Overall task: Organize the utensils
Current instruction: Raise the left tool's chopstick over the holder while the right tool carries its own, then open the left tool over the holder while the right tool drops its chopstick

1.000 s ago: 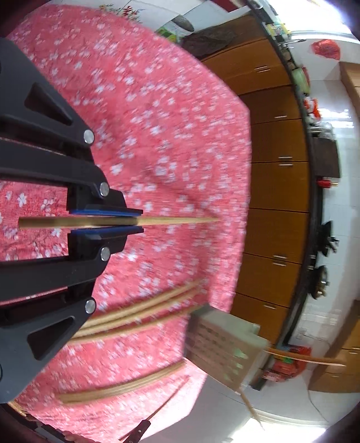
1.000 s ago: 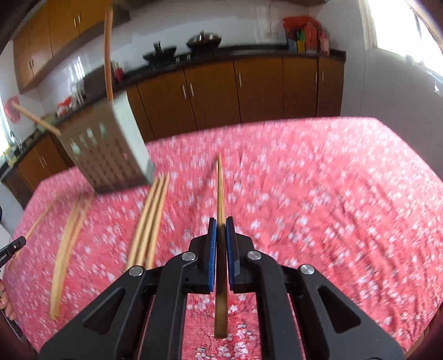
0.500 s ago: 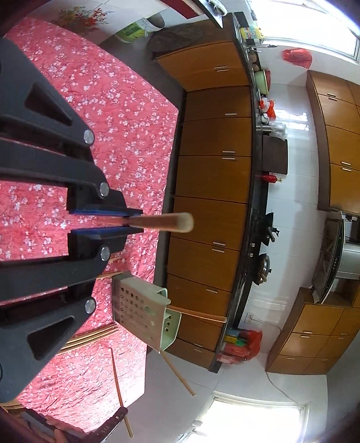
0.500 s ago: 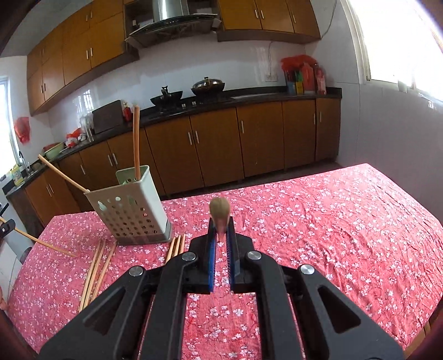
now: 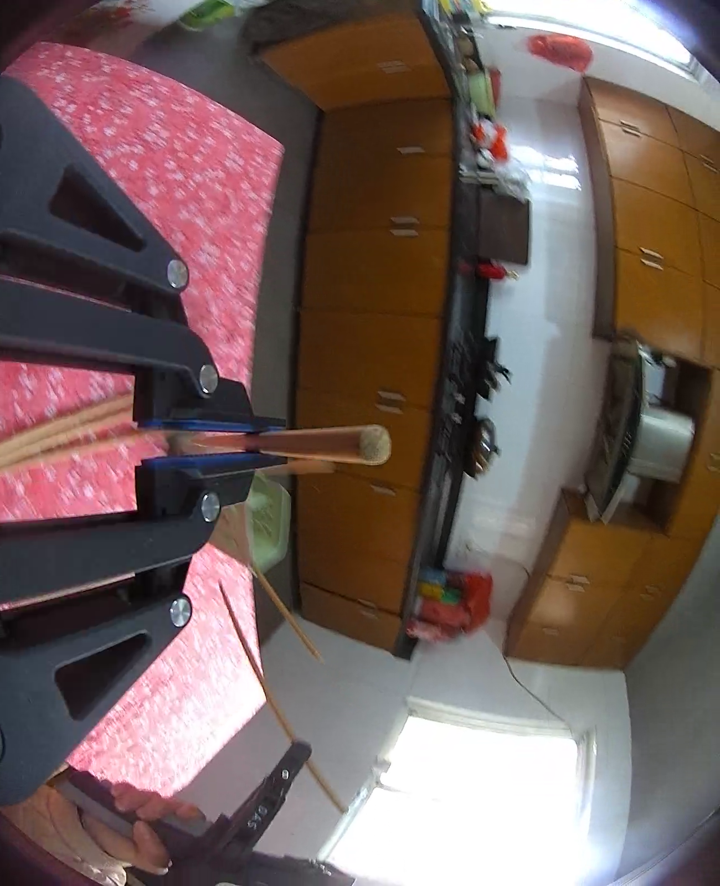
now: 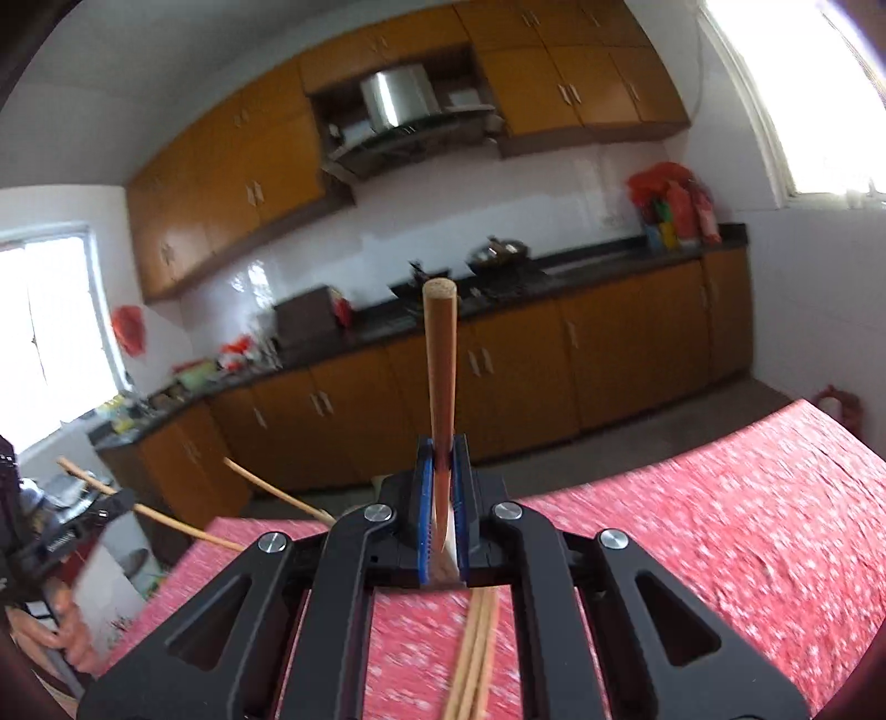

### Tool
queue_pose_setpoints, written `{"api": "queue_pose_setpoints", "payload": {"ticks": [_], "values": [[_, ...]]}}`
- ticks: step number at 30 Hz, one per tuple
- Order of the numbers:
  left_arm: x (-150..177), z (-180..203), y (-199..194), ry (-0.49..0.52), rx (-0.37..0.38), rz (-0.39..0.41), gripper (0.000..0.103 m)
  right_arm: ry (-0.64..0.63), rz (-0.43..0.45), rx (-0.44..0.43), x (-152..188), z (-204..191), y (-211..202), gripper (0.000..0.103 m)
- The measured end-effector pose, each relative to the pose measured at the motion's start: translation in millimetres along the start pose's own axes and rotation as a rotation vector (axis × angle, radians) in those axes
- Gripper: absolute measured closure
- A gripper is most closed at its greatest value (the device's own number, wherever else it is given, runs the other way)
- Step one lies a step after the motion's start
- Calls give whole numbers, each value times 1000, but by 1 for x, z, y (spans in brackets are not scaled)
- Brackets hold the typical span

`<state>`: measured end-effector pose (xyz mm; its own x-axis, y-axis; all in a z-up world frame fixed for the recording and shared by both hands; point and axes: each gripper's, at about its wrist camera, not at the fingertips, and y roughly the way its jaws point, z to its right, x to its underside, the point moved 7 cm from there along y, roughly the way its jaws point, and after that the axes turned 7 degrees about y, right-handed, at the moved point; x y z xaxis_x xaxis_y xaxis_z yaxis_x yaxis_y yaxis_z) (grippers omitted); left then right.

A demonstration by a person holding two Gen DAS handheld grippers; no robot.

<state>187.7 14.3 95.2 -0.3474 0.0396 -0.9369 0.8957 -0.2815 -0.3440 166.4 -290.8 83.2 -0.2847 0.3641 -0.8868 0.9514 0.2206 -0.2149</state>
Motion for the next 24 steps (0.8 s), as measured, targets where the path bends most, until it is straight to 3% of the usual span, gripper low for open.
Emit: {"api": "queue_pose_setpoints", "payload": {"ticks": [6, 8, 16, 24], "values": [[-42, 27, 14, -3, 10, 105, 96, -33, 44, -20, -17, -26, 21, 96], [-49, 30, 25, -17, 3, 106, 96, -35, 37, -20, -18, -29, 34, 96], [-41, 43, 90, 24, -1, -11, 96, -69, -92, 32, 2, -27, 93, 96], [-20, 36, 128, 2, 0, -98, 94, -67, -149, 59, 17, -25, 109, 94]]}}
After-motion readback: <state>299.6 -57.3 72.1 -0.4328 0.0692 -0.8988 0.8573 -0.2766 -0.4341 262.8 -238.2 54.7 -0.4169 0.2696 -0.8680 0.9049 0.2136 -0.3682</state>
